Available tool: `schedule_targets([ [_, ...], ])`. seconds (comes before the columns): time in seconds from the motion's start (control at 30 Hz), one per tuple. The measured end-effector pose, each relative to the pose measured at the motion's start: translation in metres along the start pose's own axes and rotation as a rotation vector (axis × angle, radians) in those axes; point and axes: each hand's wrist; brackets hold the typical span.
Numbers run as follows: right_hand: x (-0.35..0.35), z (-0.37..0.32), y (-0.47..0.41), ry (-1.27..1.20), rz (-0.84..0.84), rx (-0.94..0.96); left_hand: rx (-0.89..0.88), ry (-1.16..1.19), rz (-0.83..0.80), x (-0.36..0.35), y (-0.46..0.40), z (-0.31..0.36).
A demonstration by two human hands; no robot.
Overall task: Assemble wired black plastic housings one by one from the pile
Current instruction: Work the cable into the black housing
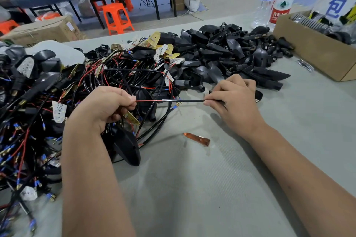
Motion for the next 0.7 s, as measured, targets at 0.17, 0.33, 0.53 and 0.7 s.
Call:
schedule_targets([
  [0.17,0.001,0.0,0.0,-0.013,-0.017,-0.01,0.032,-0.003,0.035,0.003,-0.004,-0.003],
  [0.33,0.006,0.008,0.001,0.041,0.026,-0.102,-0.019,-0.201,0.067,0.009,0.002,0.0],
  [0.53,0.01,0.02,0.004,-0.007,0.239,-0.493,-0.087,-0.528,0.252,0.001,0.016,0.026],
  [0.7,0.009,0.019,0.002,-0.049,0.117,-0.497,-0.49,-0.38,0.068,-0.081,0.011,0.058],
])
Point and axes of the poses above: each hand's wrist, its own y-axis away from the middle knuckle, its own x-axis out of the back of the hand, z = x × y, and after that the axes turned 6 degrees about x, right-handed
